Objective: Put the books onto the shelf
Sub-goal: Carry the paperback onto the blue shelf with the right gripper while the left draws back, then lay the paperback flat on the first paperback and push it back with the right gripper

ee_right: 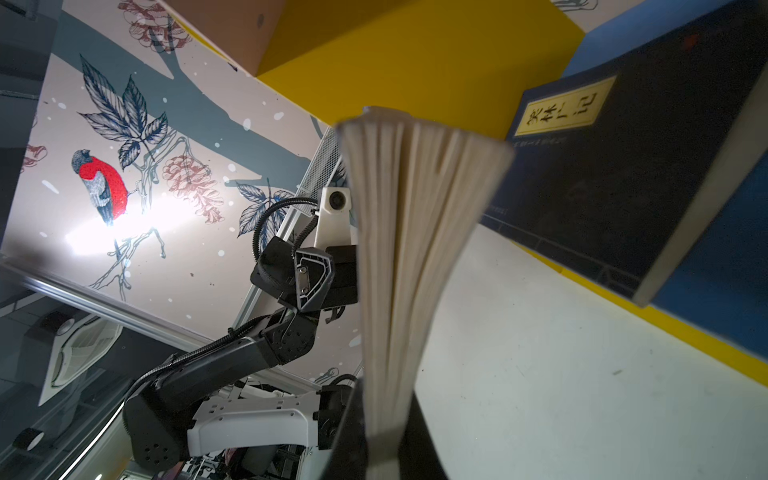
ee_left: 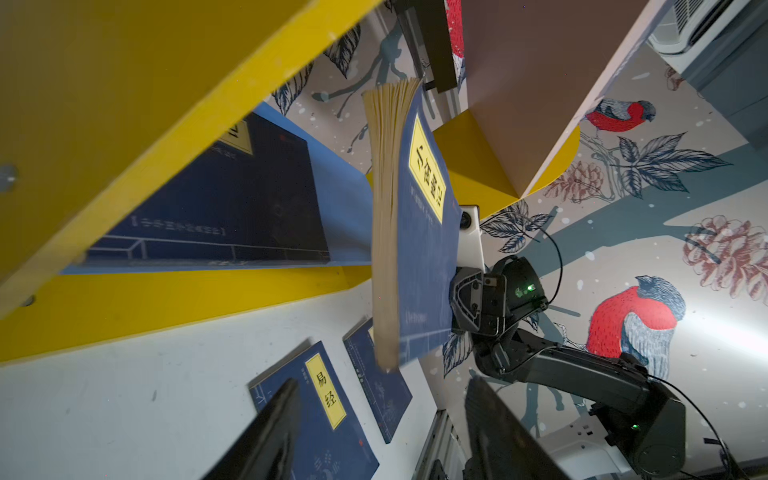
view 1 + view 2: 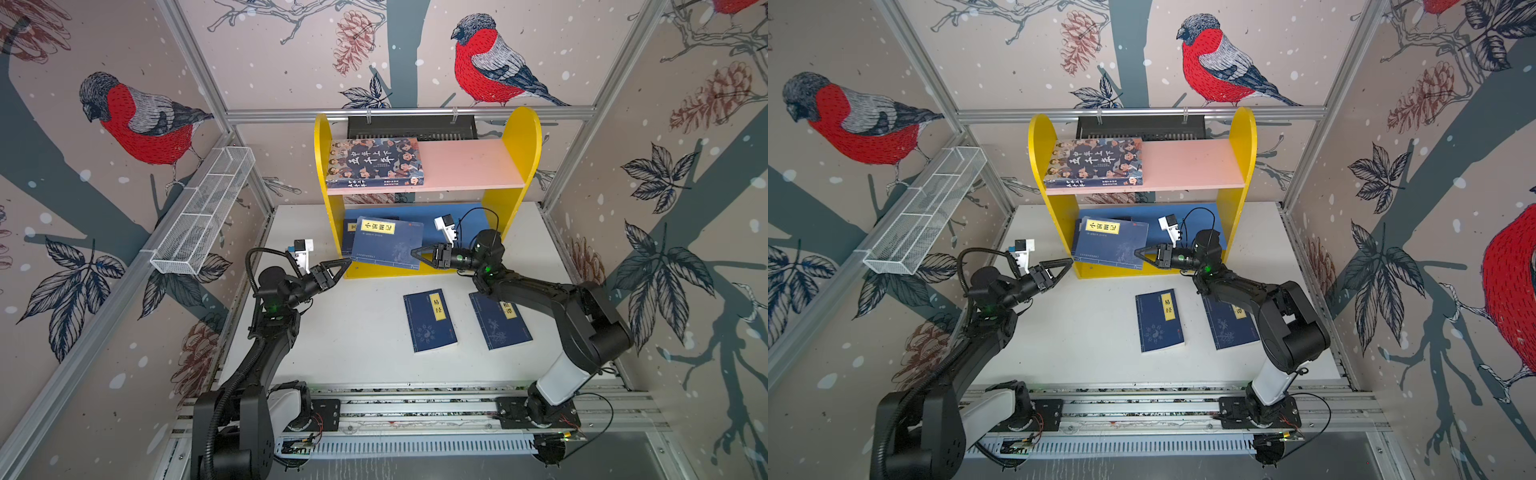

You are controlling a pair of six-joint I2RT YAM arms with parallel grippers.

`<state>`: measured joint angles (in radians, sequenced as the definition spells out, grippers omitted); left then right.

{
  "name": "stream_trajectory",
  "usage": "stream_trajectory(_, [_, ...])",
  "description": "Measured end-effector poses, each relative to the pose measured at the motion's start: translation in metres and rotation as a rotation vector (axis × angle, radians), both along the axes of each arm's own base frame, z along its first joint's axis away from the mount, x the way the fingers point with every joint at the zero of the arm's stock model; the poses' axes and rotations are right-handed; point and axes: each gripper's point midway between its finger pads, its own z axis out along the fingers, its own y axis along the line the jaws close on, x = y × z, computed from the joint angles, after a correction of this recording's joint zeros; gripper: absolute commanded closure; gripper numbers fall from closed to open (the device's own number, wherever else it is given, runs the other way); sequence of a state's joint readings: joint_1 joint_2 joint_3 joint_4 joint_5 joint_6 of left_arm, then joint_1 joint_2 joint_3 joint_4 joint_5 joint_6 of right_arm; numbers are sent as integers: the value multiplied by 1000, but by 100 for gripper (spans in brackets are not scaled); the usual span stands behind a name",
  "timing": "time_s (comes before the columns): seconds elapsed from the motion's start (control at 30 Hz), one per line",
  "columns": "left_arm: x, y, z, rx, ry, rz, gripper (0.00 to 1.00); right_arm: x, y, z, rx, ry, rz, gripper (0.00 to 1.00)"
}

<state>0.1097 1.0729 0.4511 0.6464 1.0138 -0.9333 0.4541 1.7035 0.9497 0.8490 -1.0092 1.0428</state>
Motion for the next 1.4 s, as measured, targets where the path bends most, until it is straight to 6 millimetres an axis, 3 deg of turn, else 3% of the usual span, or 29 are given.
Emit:
stream_trajectory(0.3, [-2,3,-11,34,25,10,36,48,20,-32,-123,64,9,99])
stream_trajectory(0.77, [-1,4,-11,37,29,9,36,84,44,-54,-187,112,37,99])
stream_trajectory(0.9, [-1,4,-11,36,31,9,36,89,49,-56,-198,114,44,88])
stream_trajectory(1.0, [-1,4,-11,37,30,9,36,91,53,-57,-210,113,49,65])
stream_trajectory(1.1, [-1,4,-11,37,30,9,36,95,53,-58,-237,102,35,50])
stream_trajectory(1.23, [-1,4,-11,36,30,9,36,97,52,-57,-259,82,18,43])
stream_trajectory(1.4, [-2,3,-10,37,27,9,36,107,44,-56,-312,53,-66,45])
